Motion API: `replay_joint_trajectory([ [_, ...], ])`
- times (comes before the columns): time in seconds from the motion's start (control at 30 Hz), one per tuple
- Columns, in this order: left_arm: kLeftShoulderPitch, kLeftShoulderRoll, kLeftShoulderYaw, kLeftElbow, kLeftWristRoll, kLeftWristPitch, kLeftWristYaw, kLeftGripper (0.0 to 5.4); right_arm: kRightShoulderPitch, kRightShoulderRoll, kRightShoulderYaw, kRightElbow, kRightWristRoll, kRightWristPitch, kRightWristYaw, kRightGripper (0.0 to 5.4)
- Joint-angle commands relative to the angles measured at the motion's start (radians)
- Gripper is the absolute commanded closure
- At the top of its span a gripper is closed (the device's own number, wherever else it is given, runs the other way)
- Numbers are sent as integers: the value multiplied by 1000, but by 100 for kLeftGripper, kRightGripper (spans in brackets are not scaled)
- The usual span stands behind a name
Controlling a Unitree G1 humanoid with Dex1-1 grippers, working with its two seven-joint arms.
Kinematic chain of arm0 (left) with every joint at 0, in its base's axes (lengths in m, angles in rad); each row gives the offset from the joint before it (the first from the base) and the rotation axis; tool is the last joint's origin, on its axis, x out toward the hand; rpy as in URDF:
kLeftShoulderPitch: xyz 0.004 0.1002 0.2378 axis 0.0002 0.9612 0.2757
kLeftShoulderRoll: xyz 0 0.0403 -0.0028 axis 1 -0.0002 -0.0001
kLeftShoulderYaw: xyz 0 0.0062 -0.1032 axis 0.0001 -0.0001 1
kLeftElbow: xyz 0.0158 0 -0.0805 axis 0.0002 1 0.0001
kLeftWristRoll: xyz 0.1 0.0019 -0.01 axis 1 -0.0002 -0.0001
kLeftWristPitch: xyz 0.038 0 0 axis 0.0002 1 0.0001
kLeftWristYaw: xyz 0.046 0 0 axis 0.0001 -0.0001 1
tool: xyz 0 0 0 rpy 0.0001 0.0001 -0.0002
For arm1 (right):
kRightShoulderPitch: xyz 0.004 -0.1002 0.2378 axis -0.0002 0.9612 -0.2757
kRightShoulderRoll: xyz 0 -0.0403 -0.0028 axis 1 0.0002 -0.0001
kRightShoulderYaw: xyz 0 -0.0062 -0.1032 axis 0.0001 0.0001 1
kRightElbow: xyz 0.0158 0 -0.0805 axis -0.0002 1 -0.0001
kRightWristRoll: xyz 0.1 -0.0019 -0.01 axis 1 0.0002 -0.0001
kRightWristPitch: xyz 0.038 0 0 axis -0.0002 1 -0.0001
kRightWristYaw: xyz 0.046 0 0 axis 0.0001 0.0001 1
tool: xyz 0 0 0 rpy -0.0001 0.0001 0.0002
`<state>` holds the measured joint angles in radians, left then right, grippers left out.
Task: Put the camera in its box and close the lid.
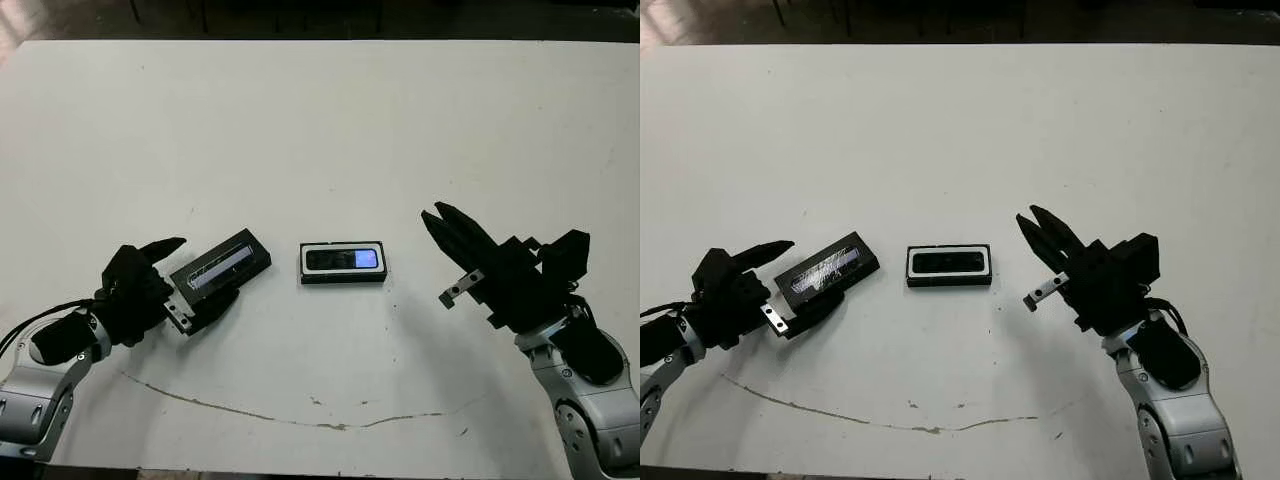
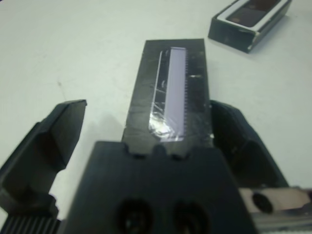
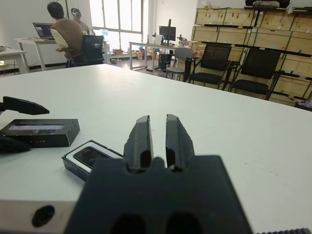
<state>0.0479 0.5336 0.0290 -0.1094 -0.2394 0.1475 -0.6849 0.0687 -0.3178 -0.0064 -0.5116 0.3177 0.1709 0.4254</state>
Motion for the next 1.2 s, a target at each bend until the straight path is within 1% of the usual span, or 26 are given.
replay_joint_trajectory([
  [0.03,26,-9,-15,42,14,12,-1,2,15,-12,-6,6,1,17,4,540],
  [0.1,24,-15,-16,61,11,-17,-9,23,14,-12,-8,7,6,19,6,540],
  [0.2,17,-25,-17,96,-13,-57,-47,86,11,-12,-8,11,6,17,7,540],
  [0.27,10,-14,-27,100,-19,-40,-70,135,11,-11,-9,10,9,22,7,540],
  [0.33,-2,10,-44,101,-8,-37,-104,177,9,-11,-9,13,9,16,9,540],
  [0.4,-14,26,-52,97,-27,11,-135,222,8,-12,-9,17,4,6,13,540],
  [0.47,-28,42,-61,93,-44,73,-159,271,9,-13,-9,9,2,21,5,540],
  [0.5,-35,55,-72,96,-34,69,-175,294,8,-13,-10,11,3,19,7,540],
  [0.57,-51,83,-95,102,-14,61,-211,322,7,-13,-10,15,2,11,12,540],
  [0.7,-75,127,-126,91,-11,116,-244,333,5,-12,-8,18,-2,8,12,540],
  [0.83,-75,136,-125,83,-22,132,-243,333,5,-10,-5,19,-4,8,12,540],
  [1.0,-82,128,-108,93,-49,133,-250,333,6,-7,-3,19,0,10,12,540],
  [1.2,-109,127,-54,5,-92,208,-193,333,9,-6,-8,16,5,16,8,540],
])
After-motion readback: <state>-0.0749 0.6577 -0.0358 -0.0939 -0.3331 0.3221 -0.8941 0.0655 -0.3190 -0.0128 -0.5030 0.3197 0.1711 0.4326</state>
